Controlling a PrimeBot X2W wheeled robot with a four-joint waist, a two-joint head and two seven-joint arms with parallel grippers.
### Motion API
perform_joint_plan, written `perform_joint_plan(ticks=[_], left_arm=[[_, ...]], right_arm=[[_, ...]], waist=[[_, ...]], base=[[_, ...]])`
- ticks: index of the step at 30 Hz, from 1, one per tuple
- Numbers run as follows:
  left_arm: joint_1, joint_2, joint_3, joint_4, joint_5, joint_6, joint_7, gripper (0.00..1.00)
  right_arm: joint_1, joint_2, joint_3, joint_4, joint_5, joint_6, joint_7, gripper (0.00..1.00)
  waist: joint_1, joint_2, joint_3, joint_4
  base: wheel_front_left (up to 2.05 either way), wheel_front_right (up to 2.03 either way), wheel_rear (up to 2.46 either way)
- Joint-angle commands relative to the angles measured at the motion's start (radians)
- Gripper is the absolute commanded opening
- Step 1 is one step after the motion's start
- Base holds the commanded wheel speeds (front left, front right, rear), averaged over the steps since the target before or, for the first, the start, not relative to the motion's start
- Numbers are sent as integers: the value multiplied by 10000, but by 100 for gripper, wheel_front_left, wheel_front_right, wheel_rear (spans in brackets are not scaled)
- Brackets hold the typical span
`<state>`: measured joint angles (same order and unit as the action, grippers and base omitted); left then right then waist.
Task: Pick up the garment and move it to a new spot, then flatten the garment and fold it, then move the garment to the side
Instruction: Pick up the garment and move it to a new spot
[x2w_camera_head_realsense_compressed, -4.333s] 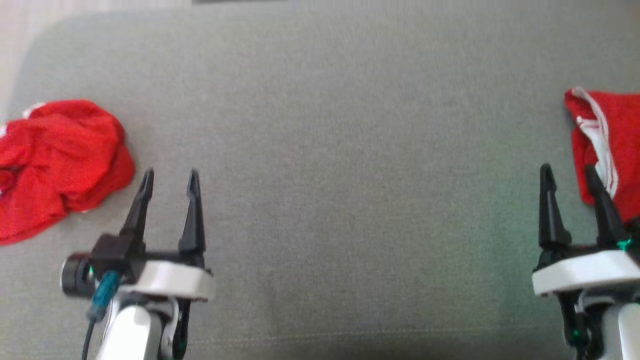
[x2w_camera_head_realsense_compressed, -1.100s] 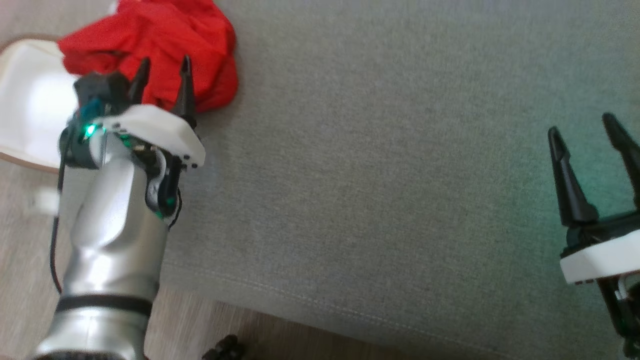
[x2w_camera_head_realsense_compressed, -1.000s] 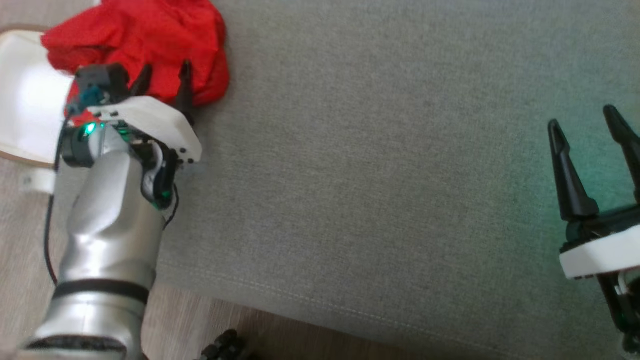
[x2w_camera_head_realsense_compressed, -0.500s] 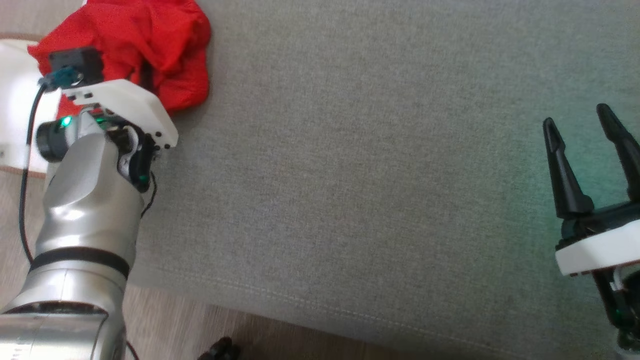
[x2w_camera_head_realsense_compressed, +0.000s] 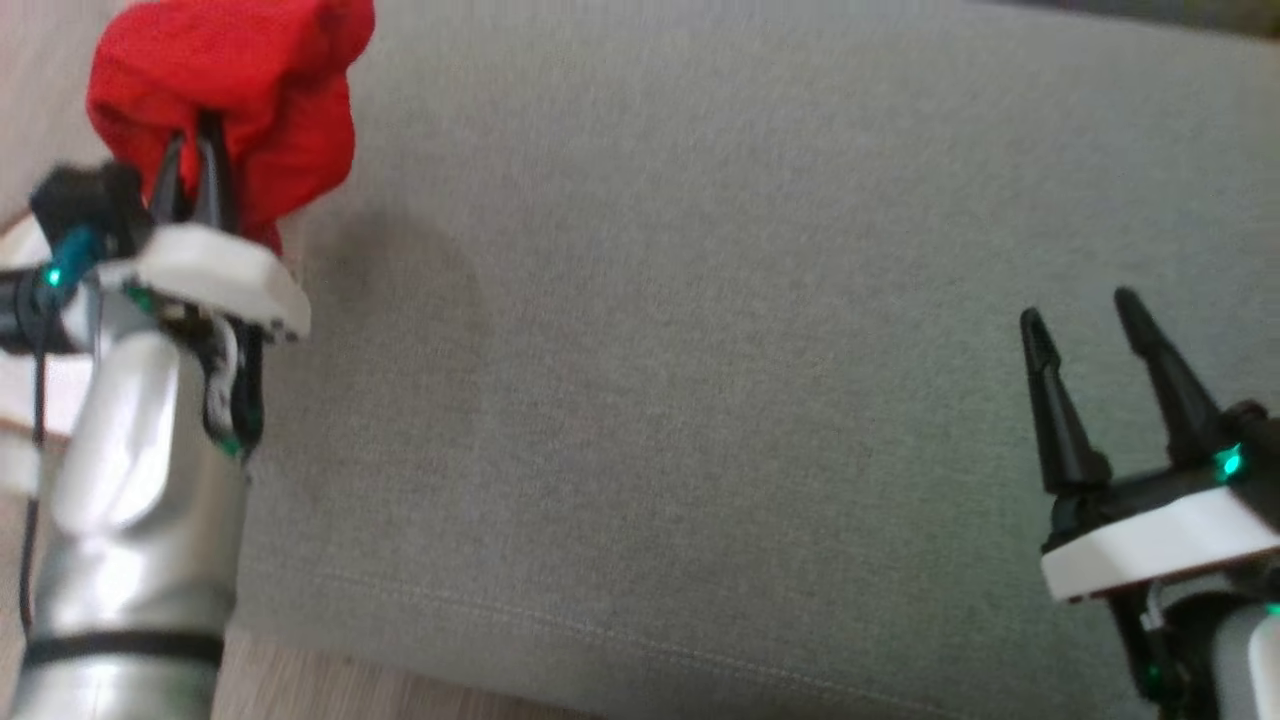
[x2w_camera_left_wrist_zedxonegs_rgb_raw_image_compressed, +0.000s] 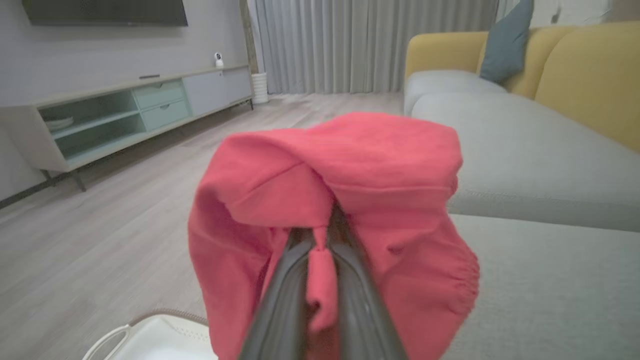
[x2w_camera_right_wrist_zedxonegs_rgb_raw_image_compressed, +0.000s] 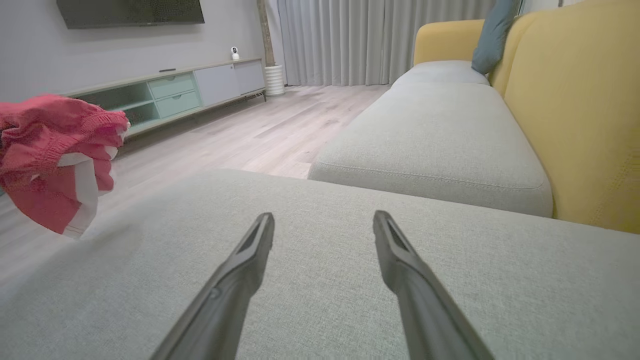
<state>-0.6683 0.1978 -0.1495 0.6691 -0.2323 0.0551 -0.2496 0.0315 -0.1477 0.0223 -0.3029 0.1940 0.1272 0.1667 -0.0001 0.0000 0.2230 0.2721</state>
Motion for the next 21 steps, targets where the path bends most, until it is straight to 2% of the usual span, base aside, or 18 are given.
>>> perform_joint_plan(ticks=[1,7,13,17,21], left_arm=[[354,483,311,-1068,75,177,-119,0],[2328,398,-80,-4137,313,588,468,0],[3499,297,-705,-6175,442,596,1380,0],[3704,-56,-1360,-6724,355,362,1829,0],[3444,-530,-2037,-6390,294,64,1997,0]], right_arm=[[-9,59,281,-208,81,35,-156,100],[200,274,602,177,114,35,-454,100],[231,426,730,331,174,35,-614,100],[216,536,733,374,212,35,-702,100],[119,609,745,470,266,35,-774,100]], waist=[[1,0,-651,-213],[1,0,-1346,-667],[1,0,-1440,-1368],[1,0,-1233,-2211],[1,0,-881,-3344]], base=[[0,0,0],[0,0,0],[0,0,0],[0,0,0],[0,0,0]])
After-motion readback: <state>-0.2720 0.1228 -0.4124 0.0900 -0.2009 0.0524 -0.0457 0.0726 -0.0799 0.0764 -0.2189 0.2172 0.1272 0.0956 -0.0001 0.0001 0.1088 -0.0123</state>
